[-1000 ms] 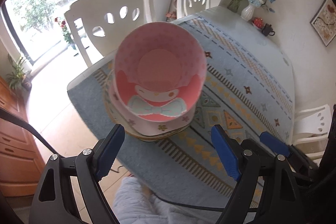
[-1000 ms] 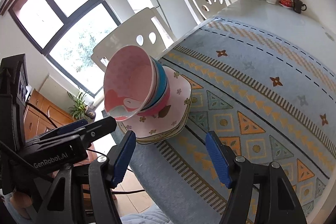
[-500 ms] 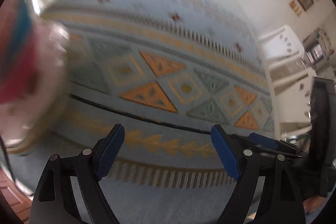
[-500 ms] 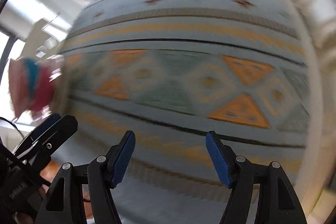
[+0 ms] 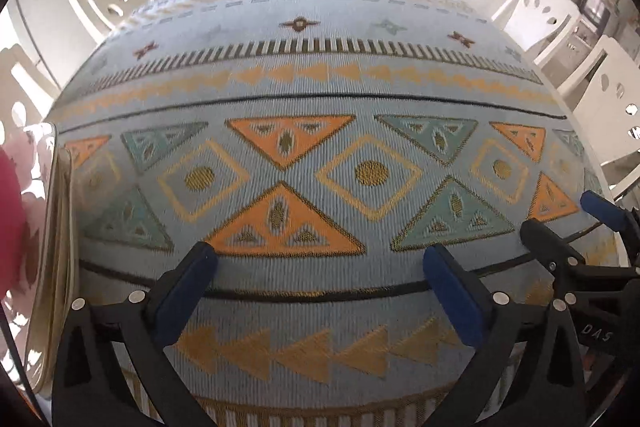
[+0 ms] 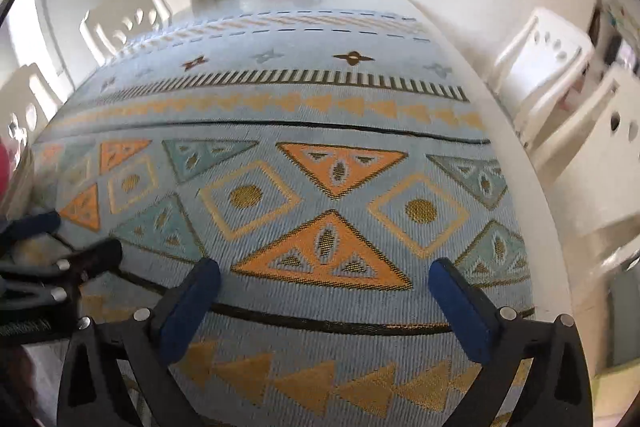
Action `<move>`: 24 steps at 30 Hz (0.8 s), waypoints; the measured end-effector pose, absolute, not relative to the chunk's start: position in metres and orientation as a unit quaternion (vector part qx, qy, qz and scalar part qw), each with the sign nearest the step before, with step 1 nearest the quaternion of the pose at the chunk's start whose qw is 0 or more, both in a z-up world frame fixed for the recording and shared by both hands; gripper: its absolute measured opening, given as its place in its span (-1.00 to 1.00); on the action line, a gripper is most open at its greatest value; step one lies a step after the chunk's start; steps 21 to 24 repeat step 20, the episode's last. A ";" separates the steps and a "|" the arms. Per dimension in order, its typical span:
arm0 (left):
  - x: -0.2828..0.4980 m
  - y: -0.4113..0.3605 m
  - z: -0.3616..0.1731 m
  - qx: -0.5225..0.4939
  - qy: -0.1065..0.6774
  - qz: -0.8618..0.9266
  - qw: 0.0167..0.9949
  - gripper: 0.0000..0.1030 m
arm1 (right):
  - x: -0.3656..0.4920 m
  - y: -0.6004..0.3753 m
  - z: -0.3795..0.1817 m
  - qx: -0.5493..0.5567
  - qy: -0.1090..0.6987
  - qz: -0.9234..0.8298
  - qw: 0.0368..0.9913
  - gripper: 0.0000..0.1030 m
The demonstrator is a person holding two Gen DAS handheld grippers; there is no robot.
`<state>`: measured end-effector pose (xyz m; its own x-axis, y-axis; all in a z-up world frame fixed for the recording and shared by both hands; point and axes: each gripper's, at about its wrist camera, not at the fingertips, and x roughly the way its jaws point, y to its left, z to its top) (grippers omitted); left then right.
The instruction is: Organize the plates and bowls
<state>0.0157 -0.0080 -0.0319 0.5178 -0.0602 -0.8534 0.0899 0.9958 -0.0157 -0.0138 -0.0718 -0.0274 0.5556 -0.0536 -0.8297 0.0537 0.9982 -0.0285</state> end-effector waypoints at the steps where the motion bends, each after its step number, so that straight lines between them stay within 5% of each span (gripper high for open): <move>1: 0.013 -0.007 -0.033 0.014 0.478 -0.041 0.877 1.00 | -0.014 -0.072 -0.027 -0.001 0.470 -0.031 0.882 1.00; 24: 0.006 -0.001 -0.029 0.012 0.466 -0.040 0.884 1.00 | -0.011 -0.073 -0.029 -0.003 0.470 -0.030 0.882 1.00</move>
